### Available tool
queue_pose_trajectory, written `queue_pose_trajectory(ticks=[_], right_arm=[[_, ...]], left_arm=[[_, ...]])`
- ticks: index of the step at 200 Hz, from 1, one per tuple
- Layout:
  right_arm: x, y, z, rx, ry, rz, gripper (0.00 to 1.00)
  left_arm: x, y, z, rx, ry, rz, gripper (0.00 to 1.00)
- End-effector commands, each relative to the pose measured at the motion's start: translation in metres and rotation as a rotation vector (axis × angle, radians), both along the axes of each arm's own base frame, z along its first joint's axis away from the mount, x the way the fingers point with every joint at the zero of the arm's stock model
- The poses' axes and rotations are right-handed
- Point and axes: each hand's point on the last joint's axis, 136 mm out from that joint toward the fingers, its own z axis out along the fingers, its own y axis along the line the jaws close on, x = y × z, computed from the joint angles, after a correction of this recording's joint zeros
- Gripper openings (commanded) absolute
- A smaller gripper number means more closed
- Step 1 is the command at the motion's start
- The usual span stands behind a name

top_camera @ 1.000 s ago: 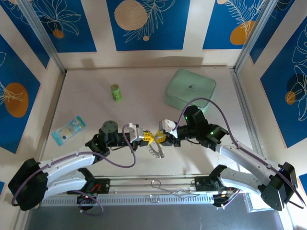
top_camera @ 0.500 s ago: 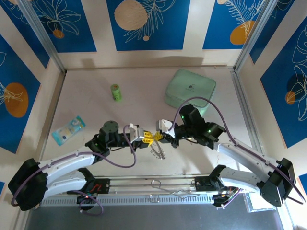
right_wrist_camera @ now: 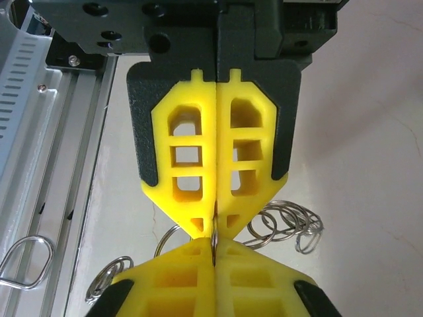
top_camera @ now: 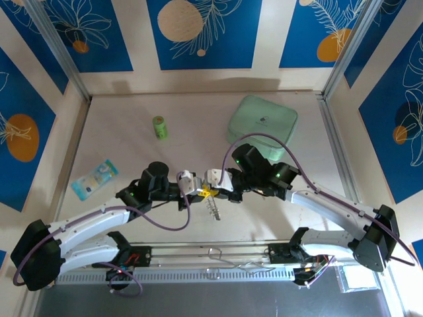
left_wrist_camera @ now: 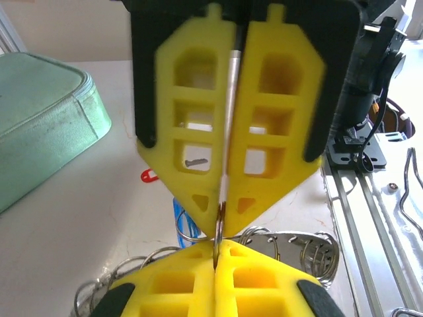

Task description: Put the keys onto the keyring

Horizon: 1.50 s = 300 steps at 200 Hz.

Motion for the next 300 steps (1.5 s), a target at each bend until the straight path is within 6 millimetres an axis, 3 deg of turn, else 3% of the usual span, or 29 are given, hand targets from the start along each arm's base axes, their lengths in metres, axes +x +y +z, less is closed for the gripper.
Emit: queue_pose_trajectory(ticks=[1,22,60,114,156,214,263,300], right_arm=[[-0.008,-0.001,0.015,0.101,0.027,0.021,0.26],[-0.008,-0.01,0.023,0.218,0.044,0.005,0.35],[-0.01,-0.017,0.021,0.274,0.023,-0.031,0.35],[-0.004,-0.028,0.011,0.209,-0.123,-0.08,0.34],[-0.011,-0.021,0.009,0.172,-0.182,-0.028,0.34],[0.002,-0.015,0.016,0.165,-0.277,-0.055,0.34],[-0.012,-0.008,0.008,0.148,-0.195,0.026,0.45],[-0.02,-0.006,0.006,0.145,-0.14,0.058,0.43]], left_arm=[[-0.004,-0.003,0.024,-0.089,-0.069,-0.024,0.0],[-0.006,-0.001,0.024,-0.12,-0.076,-0.024,0.0],[-0.011,0.0,0.034,-0.21,-0.087,-0.033,0.0],[-0.017,0.0,0.036,-0.256,-0.075,-0.053,0.0],[-0.019,-0.003,0.037,-0.262,-0.043,-0.077,0.0],[-0.024,-0.004,0.037,-0.263,-0.029,-0.11,0.0],[-0.03,-0.006,0.039,-0.27,-0.013,-0.149,0.0],[-0.034,-0.008,0.04,-0.275,0.006,-0.185,0.0]])
